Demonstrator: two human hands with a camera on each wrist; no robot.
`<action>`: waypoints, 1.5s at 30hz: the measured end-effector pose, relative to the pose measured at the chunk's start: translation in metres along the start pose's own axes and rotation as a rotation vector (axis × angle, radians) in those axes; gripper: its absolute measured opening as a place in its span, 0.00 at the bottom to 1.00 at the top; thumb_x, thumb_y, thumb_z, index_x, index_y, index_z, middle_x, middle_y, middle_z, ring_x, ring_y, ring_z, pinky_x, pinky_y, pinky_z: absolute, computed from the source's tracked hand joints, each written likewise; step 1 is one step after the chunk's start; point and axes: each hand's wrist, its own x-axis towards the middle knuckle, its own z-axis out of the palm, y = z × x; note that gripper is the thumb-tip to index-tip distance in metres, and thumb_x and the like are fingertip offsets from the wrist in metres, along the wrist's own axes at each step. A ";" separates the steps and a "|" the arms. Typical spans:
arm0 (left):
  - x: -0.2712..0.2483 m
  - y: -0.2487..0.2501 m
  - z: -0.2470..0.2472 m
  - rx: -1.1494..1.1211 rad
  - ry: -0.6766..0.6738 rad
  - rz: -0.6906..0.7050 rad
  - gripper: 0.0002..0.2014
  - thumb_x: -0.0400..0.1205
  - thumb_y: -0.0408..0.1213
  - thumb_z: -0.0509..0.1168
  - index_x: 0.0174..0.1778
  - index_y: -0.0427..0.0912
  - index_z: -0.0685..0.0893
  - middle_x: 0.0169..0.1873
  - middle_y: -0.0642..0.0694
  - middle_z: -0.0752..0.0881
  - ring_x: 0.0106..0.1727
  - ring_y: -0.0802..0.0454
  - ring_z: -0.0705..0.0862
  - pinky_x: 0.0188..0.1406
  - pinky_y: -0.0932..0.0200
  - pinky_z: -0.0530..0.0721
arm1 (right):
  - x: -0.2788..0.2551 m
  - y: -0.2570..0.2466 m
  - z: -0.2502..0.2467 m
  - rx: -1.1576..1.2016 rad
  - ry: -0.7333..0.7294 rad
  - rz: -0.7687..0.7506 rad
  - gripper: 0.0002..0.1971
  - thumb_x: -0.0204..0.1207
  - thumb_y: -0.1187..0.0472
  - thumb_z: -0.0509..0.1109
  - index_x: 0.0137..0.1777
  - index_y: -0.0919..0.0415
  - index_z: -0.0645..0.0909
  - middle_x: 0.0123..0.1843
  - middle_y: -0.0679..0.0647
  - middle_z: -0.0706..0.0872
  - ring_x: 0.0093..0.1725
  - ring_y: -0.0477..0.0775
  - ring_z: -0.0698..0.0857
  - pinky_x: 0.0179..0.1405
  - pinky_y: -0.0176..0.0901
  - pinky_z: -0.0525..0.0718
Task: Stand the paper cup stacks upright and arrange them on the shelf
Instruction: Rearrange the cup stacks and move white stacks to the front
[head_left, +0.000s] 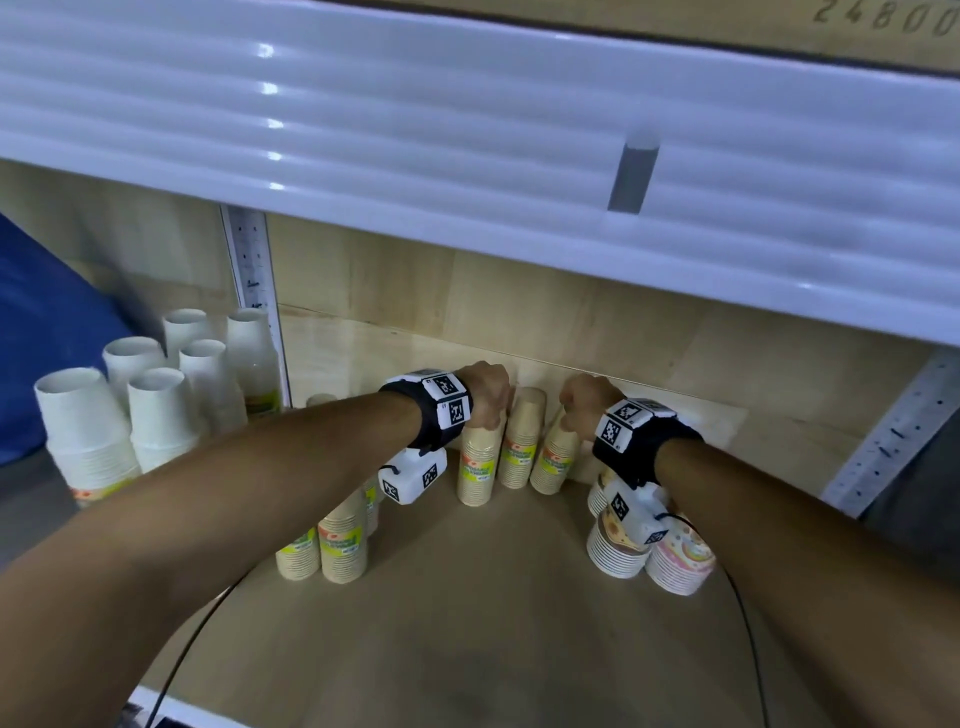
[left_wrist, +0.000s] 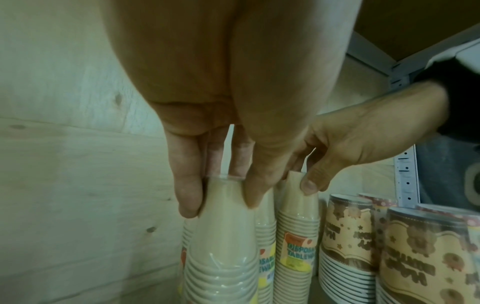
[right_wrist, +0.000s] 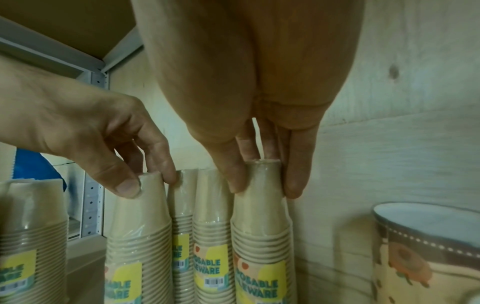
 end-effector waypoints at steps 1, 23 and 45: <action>0.001 -0.001 0.000 0.000 -0.007 -0.006 0.09 0.78 0.31 0.71 0.53 0.33 0.86 0.45 0.42 0.82 0.44 0.48 0.79 0.40 0.60 0.77 | 0.001 -0.001 -0.001 0.001 -0.004 -0.007 0.12 0.73 0.67 0.73 0.55 0.68 0.85 0.58 0.62 0.86 0.56 0.61 0.86 0.47 0.42 0.81; -0.016 -0.004 -0.018 -0.095 0.059 -0.031 0.23 0.77 0.41 0.75 0.68 0.41 0.82 0.66 0.42 0.80 0.63 0.44 0.82 0.49 0.61 0.77 | -0.004 -0.014 -0.016 0.031 0.141 -0.019 0.16 0.73 0.62 0.70 0.61 0.58 0.79 0.65 0.58 0.79 0.60 0.62 0.82 0.53 0.44 0.80; -0.136 -0.076 -0.062 0.087 0.123 -0.217 0.18 0.82 0.41 0.69 0.66 0.36 0.84 0.68 0.42 0.79 0.65 0.45 0.80 0.54 0.59 0.77 | -0.062 -0.153 -0.008 0.057 0.135 -0.291 0.20 0.73 0.58 0.71 0.65 0.57 0.80 0.63 0.59 0.80 0.59 0.62 0.82 0.54 0.44 0.81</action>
